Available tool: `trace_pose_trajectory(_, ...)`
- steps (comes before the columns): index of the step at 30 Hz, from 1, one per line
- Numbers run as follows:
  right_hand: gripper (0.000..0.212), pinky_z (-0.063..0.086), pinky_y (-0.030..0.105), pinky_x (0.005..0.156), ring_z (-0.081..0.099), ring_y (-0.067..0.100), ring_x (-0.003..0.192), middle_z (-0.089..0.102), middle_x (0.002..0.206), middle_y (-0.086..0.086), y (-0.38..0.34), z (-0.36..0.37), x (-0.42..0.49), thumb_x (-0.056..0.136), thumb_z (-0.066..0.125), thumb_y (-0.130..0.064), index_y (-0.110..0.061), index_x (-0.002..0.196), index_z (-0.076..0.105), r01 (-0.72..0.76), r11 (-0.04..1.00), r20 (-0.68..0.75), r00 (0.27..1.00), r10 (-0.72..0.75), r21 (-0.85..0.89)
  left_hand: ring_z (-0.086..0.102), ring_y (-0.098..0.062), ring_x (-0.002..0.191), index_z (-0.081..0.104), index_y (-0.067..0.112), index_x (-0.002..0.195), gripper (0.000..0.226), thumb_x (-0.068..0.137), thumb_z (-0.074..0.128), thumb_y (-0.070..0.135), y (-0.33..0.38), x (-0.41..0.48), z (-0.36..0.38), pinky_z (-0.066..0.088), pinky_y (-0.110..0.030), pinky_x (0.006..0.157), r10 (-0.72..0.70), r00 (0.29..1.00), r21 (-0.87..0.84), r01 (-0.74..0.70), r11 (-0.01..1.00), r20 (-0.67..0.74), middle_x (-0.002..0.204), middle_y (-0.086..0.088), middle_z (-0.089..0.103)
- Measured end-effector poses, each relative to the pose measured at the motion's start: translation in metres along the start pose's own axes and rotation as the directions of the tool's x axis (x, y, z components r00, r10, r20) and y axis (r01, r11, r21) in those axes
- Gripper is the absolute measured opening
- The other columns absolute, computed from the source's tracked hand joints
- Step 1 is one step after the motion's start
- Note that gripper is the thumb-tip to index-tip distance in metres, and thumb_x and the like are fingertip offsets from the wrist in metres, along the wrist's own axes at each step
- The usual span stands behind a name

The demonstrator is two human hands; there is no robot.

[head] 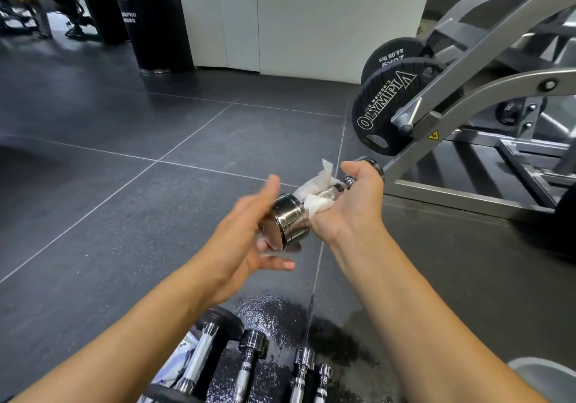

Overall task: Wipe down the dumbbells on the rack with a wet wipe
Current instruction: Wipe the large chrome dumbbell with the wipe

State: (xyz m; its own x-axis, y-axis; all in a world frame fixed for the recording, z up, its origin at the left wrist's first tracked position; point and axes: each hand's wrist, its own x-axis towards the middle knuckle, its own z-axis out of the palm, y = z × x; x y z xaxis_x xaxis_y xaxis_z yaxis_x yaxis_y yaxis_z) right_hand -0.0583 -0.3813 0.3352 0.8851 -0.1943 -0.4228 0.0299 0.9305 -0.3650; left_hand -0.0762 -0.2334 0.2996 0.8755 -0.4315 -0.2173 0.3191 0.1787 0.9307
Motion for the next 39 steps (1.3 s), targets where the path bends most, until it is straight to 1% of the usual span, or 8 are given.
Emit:
trace_pose_trajectory(7,0.018,0.038,0.028,0.066,0.041,0.017,0.059,0.039,0.073,0.002,0.003,-0.005,0.004,0.083,0.057,-0.022,-0.016,0.083,0.040,0.009,0.998,-0.010,1.000,-0.010,-0.065,0.054,-0.022,0.053,0.052,0.011,0.133,0.064,0.086,0.075,0.047,-0.008,0.000,0.003,0.049,-0.033,0.046,0.087,0.996,0.121,-0.087,0.989,0.005,0.084,-0.016,0.066)
trace_pose_trajectory(11,0.019,0.039,0.028,0.063,0.042,0.019,0.055,0.039,0.068,0.002,-0.002,-0.002,0.005,0.083,0.057,-0.024,-0.016,0.079,0.040,0.004,0.998,-0.002,1.000,-0.004,-0.066,0.057,-0.022,0.111,0.040,0.037,0.147,0.085,0.076,0.086,0.030,-0.019,0.004,-0.022,0.056,-0.043,0.090,0.663,0.592,0.842,-0.527,-0.113,0.459,0.130,-0.001,0.053)
trace_pose_trajectory(16,0.022,0.036,0.030,0.068,0.039,0.017,0.058,0.037,0.071,0.001,-0.002,-0.003,0.006,0.081,0.060,-0.024,-0.018,0.084,0.039,0.009,0.998,-0.031,0.999,-0.011,-0.066,0.067,-0.021,0.071,0.062,0.020,0.125,0.061,0.085,0.067,0.066,-0.002,-0.006,0.008,0.060,-0.040,0.063,0.058,0.994,0.063,-0.053,0.997,-0.087,0.094,-0.006,0.072)
trace_pose_trajectory(21,0.022,0.034,0.029,0.067,0.036,0.016,0.060,0.036,0.071,0.001,0.001,-0.004,0.002,0.085,0.059,-0.025,-0.016,0.081,0.038,-0.013,0.995,0.025,1.000,0.016,-0.097,0.049,-0.014,0.044,0.071,0.004,0.094,0.057,0.094,0.057,0.058,-0.002,-0.007,0.008,0.040,-0.019,0.033,-0.295,0.944,-0.356,0.328,0.875,0.144,0.084,-0.021,0.065)
trace_pose_trajectory(25,0.017,0.039,0.026,0.063,0.039,0.016,0.056,0.039,0.067,0.000,0.000,-0.003,0.002,0.084,0.059,-0.027,-0.016,0.083,0.046,0.016,0.988,-0.002,1.000,-0.017,-0.153,0.060,-0.022,0.056,0.059,0.016,0.115,0.045,0.087,0.072,0.049,-0.006,-0.002,0.004,0.048,-0.034,0.046,0.173,0.985,0.145,-0.173,0.974,0.014,0.090,-0.015,0.069)
trace_pose_trajectory(29,0.019,0.031,0.027,0.063,0.037,0.016,0.054,0.037,0.063,-0.001,-0.002,-0.003,0.008,0.081,0.058,-0.026,-0.018,0.075,0.041,0.003,0.996,0.005,1.000,-0.003,-0.087,0.059,-0.023,0.111,0.047,0.035,0.139,0.068,0.082,0.082,0.035,-0.012,0.002,-0.023,0.049,-0.036,0.099,0.635,0.571,0.790,-0.604,-0.103,0.520,0.132,0.005,0.055)
trace_pose_trajectory(34,0.021,0.040,0.020,0.048,0.040,0.013,0.040,0.039,0.062,-0.003,0.001,-0.007,0.010,0.081,0.058,-0.022,-0.019,0.077,0.037,-0.037,0.999,-0.005,0.999,0.037,-0.038,0.072,-0.018,0.093,0.062,0.027,0.117,0.052,0.085,0.072,0.067,-0.001,0.000,-0.008,0.059,-0.038,0.080,0.166,0.974,0.274,-0.120,0.954,-0.152,0.116,-0.008,0.069)
trace_pose_trajectory(39,0.030,0.036,0.018,0.047,0.035,0.014,0.047,0.036,0.059,-0.003,0.006,-0.008,0.011,0.084,0.059,-0.019,-0.022,0.072,0.031,0.001,0.999,-0.030,1.000,-0.002,-0.053,0.061,-0.024,0.062,0.067,0.003,0.107,0.051,0.093,0.065,0.052,-0.008,-0.005,-0.006,0.058,-0.029,0.049,-0.373,0.914,-0.351,0.407,0.843,0.162,0.100,-0.028,0.067)
